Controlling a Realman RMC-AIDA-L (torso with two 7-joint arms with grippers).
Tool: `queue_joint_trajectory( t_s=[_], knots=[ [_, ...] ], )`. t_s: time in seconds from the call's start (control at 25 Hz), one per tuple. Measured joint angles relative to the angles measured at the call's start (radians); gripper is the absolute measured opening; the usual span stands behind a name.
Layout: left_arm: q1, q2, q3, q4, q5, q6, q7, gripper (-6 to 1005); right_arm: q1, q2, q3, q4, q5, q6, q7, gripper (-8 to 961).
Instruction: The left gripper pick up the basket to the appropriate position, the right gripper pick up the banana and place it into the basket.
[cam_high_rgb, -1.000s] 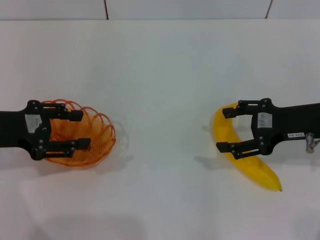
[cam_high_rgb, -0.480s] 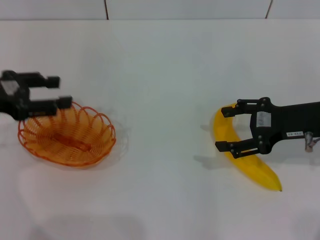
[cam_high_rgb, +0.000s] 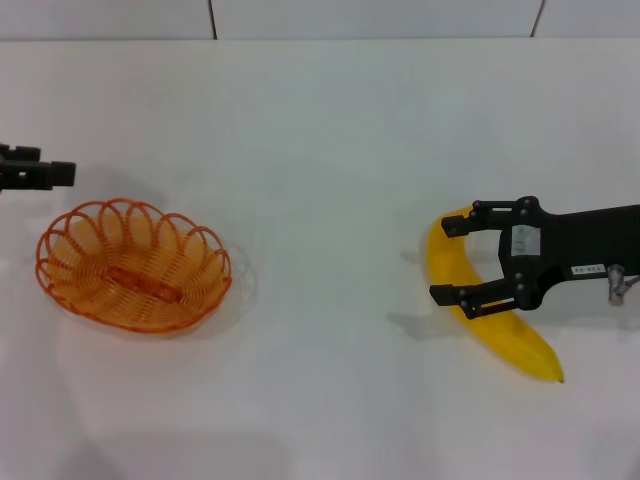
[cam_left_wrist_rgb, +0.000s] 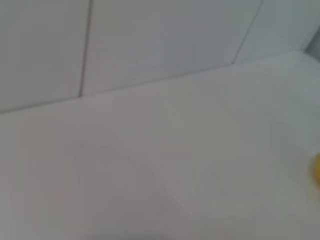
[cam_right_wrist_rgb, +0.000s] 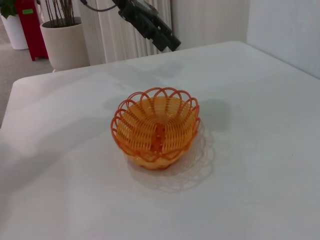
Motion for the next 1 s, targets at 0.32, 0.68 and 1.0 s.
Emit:
queue_joint_trajectory(
  t_s=[0.32,0.68,1.0],
  knots=[
    [-0.033,0.019,0.007,0.010,0.143,0.006,-0.096,677,0.001,0.000,0.000,0.000,-0.002,0.000,0.000,893],
    [-0.043,0.015,0.010,0.011,0.206,0.006,-0.100,678,0.005,0.000,-0.003,0.000,-0.002,0.000,0.000,894],
    [-0.051,0.004,0.012,-0.010,0.246,-0.010,-0.090,678,0.019,0.000,-0.013,0.016,-0.002,0.000,0.000,894]
  ],
)
